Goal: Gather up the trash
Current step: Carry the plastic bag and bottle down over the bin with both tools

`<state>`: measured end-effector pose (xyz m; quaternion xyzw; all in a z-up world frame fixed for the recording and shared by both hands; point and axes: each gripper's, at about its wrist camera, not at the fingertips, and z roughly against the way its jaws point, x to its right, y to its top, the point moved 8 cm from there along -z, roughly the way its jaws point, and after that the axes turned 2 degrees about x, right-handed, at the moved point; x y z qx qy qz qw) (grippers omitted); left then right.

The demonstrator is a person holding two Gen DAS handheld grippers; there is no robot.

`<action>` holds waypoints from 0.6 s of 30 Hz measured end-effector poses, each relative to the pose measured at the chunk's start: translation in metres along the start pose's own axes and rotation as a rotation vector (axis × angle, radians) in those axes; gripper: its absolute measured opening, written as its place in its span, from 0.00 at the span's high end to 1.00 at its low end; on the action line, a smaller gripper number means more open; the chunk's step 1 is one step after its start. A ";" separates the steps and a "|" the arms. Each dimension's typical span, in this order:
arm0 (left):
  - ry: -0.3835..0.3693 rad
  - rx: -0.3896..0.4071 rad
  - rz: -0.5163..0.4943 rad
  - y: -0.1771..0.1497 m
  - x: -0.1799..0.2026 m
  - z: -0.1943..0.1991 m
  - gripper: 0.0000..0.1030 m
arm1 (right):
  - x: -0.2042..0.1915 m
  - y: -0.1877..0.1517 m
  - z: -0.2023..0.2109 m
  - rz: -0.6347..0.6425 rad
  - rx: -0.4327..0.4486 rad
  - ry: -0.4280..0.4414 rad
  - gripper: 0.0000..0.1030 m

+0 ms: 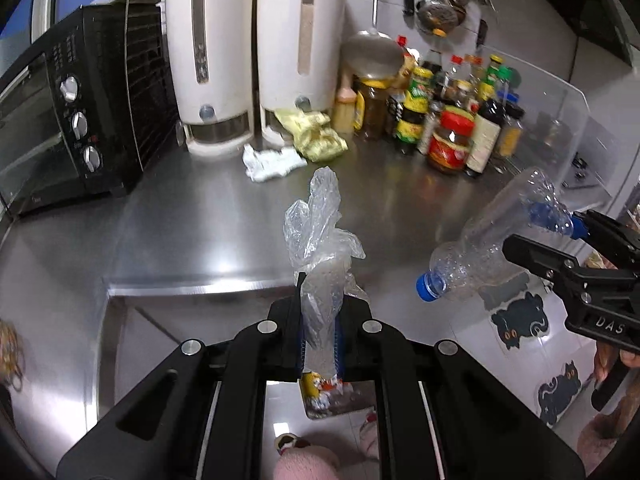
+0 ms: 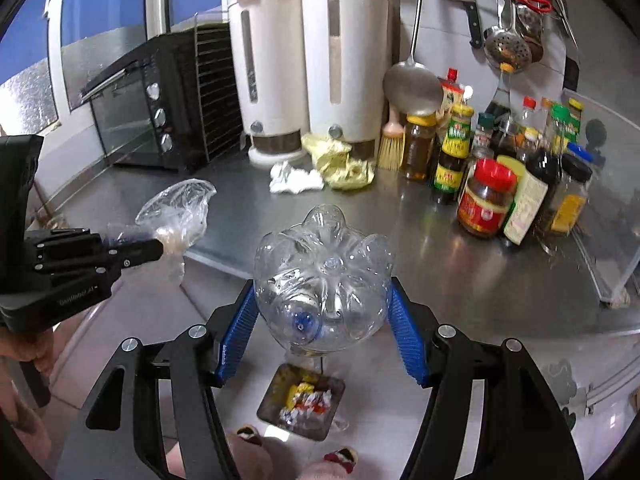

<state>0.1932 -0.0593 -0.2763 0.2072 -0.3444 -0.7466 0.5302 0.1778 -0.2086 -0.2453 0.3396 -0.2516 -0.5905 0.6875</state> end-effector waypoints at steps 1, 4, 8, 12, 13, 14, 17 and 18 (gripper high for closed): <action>-0.005 -0.008 -0.001 -0.007 0.001 -0.001 0.91 | -0.002 -0.007 0.000 0.000 -0.007 -0.001 0.37; -0.013 -0.042 -0.008 -0.036 0.003 -0.011 0.91 | -0.005 -0.034 -0.008 -0.014 -0.044 0.008 0.37; -0.019 -0.113 -0.007 -0.078 0.001 -0.038 0.91 | -0.004 -0.075 -0.030 -0.049 -0.099 0.025 0.37; -0.025 -0.190 -0.002 -0.127 0.000 -0.073 0.91 | -0.002 -0.114 -0.056 -0.083 -0.146 0.028 0.37; -0.026 -0.202 -0.002 -0.135 0.001 -0.080 0.91 | -0.001 -0.124 -0.065 -0.094 -0.159 0.025 0.37; -0.029 -0.218 0.001 -0.146 0.002 -0.089 0.91 | 0.000 -0.132 -0.071 -0.105 -0.166 0.024 0.37; -0.043 -0.260 0.024 -0.173 0.003 -0.115 0.91 | 0.002 -0.159 -0.097 -0.142 -0.193 0.007 0.37; -0.046 -0.277 0.032 -0.182 0.003 -0.124 0.91 | 0.001 -0.168 -0.105 -0.143 -0.201 -0.004 0.37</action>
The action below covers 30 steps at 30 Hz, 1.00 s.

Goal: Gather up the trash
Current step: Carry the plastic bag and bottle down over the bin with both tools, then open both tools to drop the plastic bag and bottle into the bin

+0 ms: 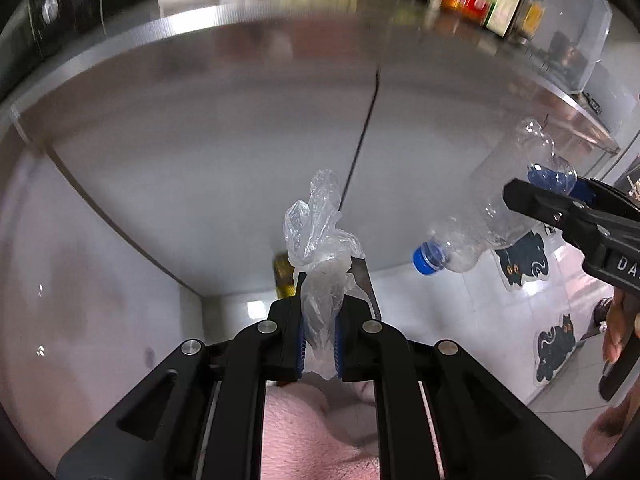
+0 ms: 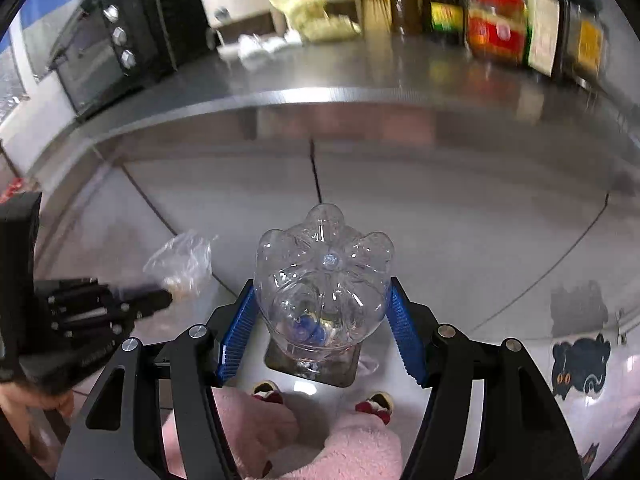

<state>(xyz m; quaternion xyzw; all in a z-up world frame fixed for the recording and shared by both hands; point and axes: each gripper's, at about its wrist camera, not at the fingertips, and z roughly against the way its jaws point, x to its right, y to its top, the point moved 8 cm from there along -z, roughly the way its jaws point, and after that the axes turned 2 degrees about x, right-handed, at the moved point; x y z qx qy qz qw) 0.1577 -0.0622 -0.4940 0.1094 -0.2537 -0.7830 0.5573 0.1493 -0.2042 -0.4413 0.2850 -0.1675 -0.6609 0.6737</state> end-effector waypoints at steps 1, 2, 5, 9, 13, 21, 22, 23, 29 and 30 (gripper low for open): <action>-0.006 -0.025 0.012 -0.009 0.000 -0.016 0.91 | 0.000 -0.006 -0.009 0.000 -0.008 -0.010 0.37; -0.010 -0.043 0.022 -0.013 -0.001 -0.026 0.91 | 0.001 -0.014 -0.022 -0.005 -0.022 -0.022 0.37; -0.026 -0.098 0.052 -0.028 -0.002 -0.059 0.91 | 0.005 -0.036 -0.059 -0.031 -0.078 -0.045 0.38; -0.028 -0.164 0.075 -0.042 -0.006 -0.100 0.91 | 0.012 -0.057 -0.097 -0.076 -0.138 -0.052 0.38; -0.026 -0.223 0.092 -0.052 -0.011 -0.137 0.91 | 0.018 -0.070 -0.132 -0.110 -0.193 -0.058 0.38; -0.011 -0.315 0.122 -0.059 -0.017 -0.196 0.90 | 0.028 -0.078 -0.185 -0.127 -0.263 -0.088 0.38; -0.012 -0.322 0.125 -0.059 -0.017 -0.200 0.89 | 0.029 -0.081 -0.193 -0.127 -0.282 -0.093 0.38; -0.013 -0.331 0.128 -0.060 -0.018 -0.204 0.89 | 0.029 -0.081 -0.198 -0.128 -0.293 -0.094 0.38; -0.018 -0.361 0.139 -0.060 -0.024 -0.218 0.89 | 0.028 -0.080 -0.225 -0.142 -0.349 -0.085 0.38; -0.020 -0.360 0.141 -0.059 -0.024 -0.220 0.89 | 0.028 -0.079 -0.227 -0.145 -0.353 -0.082 0.38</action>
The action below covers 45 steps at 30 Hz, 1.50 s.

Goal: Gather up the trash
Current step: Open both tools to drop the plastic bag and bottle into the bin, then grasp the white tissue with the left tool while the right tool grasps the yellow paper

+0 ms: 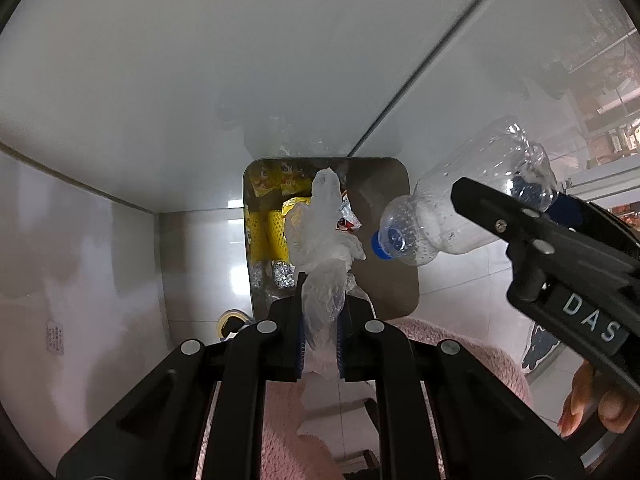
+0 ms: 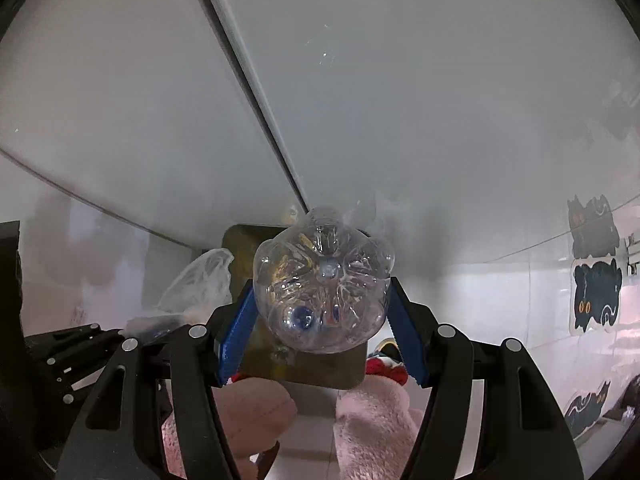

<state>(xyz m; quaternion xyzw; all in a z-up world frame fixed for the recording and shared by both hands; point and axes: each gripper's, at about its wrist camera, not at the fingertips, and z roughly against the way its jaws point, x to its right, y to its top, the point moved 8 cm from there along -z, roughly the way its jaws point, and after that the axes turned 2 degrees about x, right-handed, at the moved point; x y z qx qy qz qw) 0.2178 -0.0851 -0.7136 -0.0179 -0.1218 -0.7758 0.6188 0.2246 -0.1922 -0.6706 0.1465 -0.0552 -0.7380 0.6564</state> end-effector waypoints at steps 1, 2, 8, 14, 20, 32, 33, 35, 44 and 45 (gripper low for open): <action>-0.001 0.001 -0.001 0.000 0.000 0.000 0.88 | 0.000 0.001 -0.001 -0.002 -0.003 0.001 0.37; -0.002 0.003 -0.001 0.000 0.000 0.001 0.84 | 0.000 0.002 -0.001 -0.008 -0.009 0.001 0.37; 0.002 0.043 0.001 0.000 0.003 0.013 0.58 | 0.000 0.009 0.005 -0.015 0.001 0.004 0.26; 0.026 0.097 -0.012 0.001 0.003 0.045 0.34 | -0.004 0.009 0.028 -0.006 0.024 -0.003 0.08; 0.069 0.216 -0.059 0.000 0.008 0.099 0.14 | -0.008 0.004 0.064 -0.012 0.040 0.037 0.03; 0.106 0.468 -0.114 -0.007 0.027 0.227 0.08 | -0.007 0.010 0.211 -0.044 0.304 0.105 0.03; 0.111 0.491 -0.114 -0.007 0.028 0.241 0.08 | -0.005 0.012 0.224 -0.048 0.334 0.102 0.03; 0.101 0.518 -0.102 -0.006 0.028 0.265 0.08 | -0.003 0.018 0.256 -0.049 0.405 0.085 0.03; 0.095 0.632 -0.075 0.027 0.021 0.349 0.08 | -0.011 0.071 0.346 -0.022 0.571 0.149 0.03; 0.105 0.646 -0.076 0.037 0.019 0.359 0.08 | -0.014 0.080 0.352 -0.007 0.581 0.144 0.03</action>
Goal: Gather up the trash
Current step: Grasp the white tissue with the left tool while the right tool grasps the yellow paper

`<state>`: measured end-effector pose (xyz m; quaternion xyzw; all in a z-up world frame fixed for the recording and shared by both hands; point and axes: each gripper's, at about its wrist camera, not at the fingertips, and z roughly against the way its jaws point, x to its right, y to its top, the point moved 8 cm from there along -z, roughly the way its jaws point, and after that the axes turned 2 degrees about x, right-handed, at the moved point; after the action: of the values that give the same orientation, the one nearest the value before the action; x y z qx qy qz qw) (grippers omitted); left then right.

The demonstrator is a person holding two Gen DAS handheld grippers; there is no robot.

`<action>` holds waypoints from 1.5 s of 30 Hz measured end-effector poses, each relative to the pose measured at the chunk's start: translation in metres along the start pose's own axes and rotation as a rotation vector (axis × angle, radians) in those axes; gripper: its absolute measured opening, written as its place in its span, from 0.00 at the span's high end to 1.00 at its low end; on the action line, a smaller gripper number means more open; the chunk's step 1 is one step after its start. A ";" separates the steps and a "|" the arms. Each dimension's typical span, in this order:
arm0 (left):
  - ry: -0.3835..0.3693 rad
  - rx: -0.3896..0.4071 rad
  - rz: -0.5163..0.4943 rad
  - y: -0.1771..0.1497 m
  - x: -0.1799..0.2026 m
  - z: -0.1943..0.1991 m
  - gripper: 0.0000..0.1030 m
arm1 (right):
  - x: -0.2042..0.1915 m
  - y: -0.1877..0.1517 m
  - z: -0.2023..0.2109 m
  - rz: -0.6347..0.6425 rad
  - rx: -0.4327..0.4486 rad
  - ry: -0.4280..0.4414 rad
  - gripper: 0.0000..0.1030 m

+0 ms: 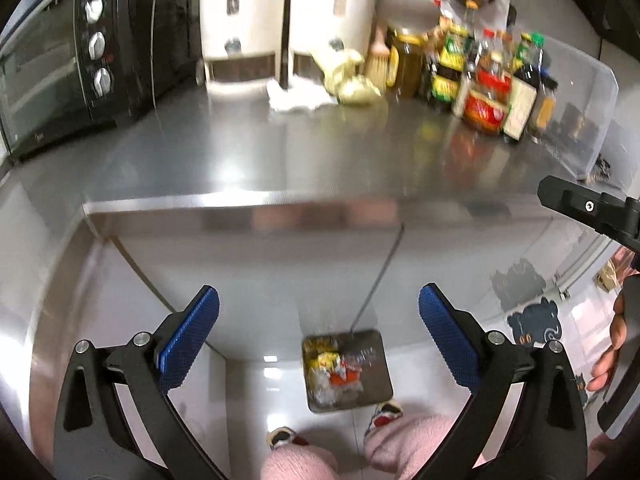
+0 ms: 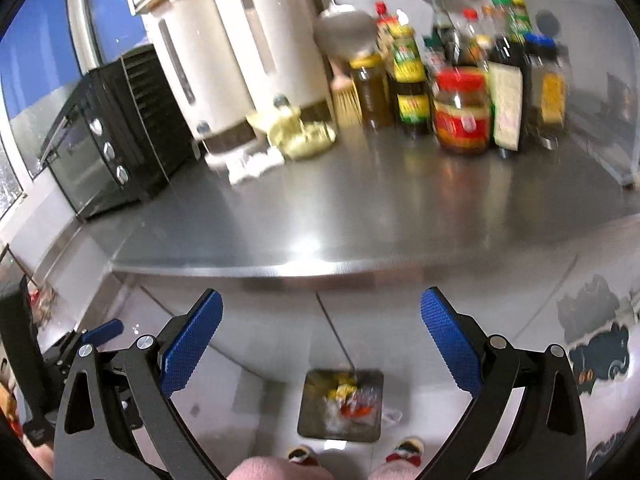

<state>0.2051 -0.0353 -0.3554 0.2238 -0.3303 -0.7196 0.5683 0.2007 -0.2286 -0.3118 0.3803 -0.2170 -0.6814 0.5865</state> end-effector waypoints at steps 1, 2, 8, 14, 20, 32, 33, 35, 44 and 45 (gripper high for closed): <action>0.006 0.007 -0.003 0.007 0.000 0.000 0.08 | -0.005 0.012 -0.001 0.020 0.009 -0.001 0.03; 0.008 0.013 -0.006 0.019 -0.002 0.000 0.08 | -0.007 0.019 -0.003 0.029 0.018 -0.006 0.03; 0.015 0.029 0.008 0.076 -0.021 -0.013 0.08 | -0.015 0.078 -0.040 0.059 0.017 -0.035 0.03; -0.017 -0.025 0.050 0.127 -0.040 -0.063 0.08 | -0.023 0.119 -0.093 0.098 -0.017 -0.076 0.03; 0.031 -0.034 -0.003 0.168 -0.048 -0.112 0.09 | -0.030 0.153 -0.152 0.095 -0.050 -0.068 0.03; 0.032 -0.108 -0.056 0.202 -0.052 -0.201 0.21 | -0.045 0.179 -0.249 0.034 -0.178 0.042 0.14; 0.029 -0.113 -0.056 0.204 -0.051 -0.207 0.21 | -0.045 0.179 -0.254 0.036 -0.182 0.043 0.16; 0.022 -0.119 -0.060 0.205 -0.050 -0.215 0.23 | -0.047 0.178 -0.262 0.054 -0.185 0.034 0.18; -0.032 -0.181 -0.098 0.203 -0.036 -0.242 0.52 | -0.035 0.174 -0.282 0.072 -0.222 0.023 0.48; -0.037 -0.190 -0.109 0.202 -0.033 -0.244 0.54 | -0.034 0.174 -0.282 0.081 -0.220 0.017 0.55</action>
<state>0.5186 -0.0845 -0.3760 0.1731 -0.2586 -0.7815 0.5407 0.5293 -0.1909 -0.3477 0.3101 -0.1512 -0.6736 0.6536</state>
